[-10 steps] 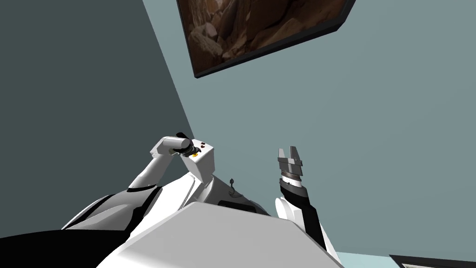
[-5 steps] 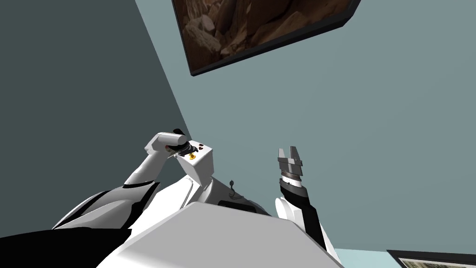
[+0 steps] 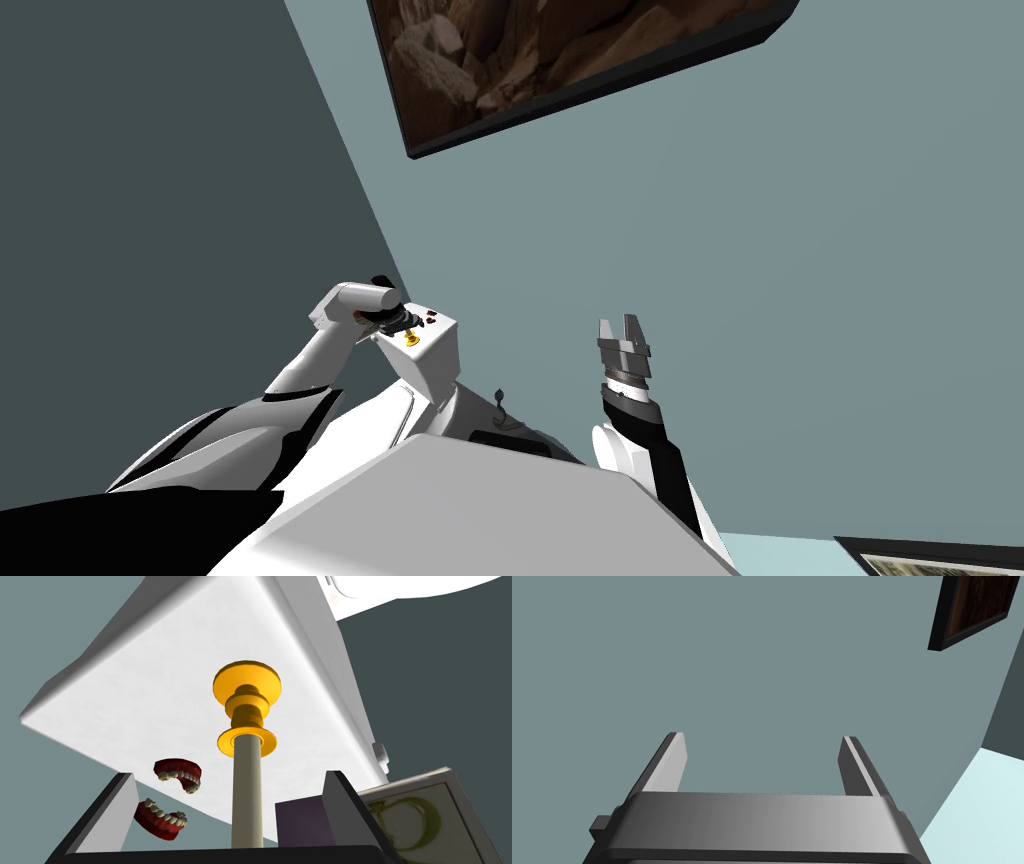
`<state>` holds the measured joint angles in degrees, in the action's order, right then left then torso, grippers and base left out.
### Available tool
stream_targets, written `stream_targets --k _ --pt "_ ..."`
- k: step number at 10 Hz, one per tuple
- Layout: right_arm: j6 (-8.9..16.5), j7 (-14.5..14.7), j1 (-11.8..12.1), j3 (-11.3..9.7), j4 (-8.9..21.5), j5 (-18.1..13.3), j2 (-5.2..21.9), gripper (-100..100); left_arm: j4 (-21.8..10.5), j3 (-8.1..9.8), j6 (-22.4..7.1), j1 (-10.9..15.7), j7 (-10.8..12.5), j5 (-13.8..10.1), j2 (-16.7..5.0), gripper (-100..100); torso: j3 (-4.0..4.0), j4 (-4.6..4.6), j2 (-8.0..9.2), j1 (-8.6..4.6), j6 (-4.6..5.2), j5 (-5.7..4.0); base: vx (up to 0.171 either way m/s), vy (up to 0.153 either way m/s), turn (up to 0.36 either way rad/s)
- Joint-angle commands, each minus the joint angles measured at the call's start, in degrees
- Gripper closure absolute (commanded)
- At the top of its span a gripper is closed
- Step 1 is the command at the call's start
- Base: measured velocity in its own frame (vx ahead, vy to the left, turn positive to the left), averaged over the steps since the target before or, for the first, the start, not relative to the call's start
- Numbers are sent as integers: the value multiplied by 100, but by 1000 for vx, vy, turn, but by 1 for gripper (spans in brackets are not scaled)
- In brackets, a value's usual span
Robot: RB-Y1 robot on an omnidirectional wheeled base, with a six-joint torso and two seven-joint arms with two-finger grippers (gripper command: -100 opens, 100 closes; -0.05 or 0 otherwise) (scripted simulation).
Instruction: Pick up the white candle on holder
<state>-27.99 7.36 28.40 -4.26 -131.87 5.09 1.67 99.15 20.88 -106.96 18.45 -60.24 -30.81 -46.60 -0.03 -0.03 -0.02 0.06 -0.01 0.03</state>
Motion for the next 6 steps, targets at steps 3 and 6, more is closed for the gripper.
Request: stream_targets --k 3,6 --pt "0 0 0 0 0 0 0 0 -41 -77 195 -86 45 70 75 -100 -6 -5 -6 17 1 10 -8 24 -24" --pt "0 0 0 0 0 0 0 0 -42 -81 212 -92 52 76 77 100 -12 -8 -16 8 5 8 -1 1 3"
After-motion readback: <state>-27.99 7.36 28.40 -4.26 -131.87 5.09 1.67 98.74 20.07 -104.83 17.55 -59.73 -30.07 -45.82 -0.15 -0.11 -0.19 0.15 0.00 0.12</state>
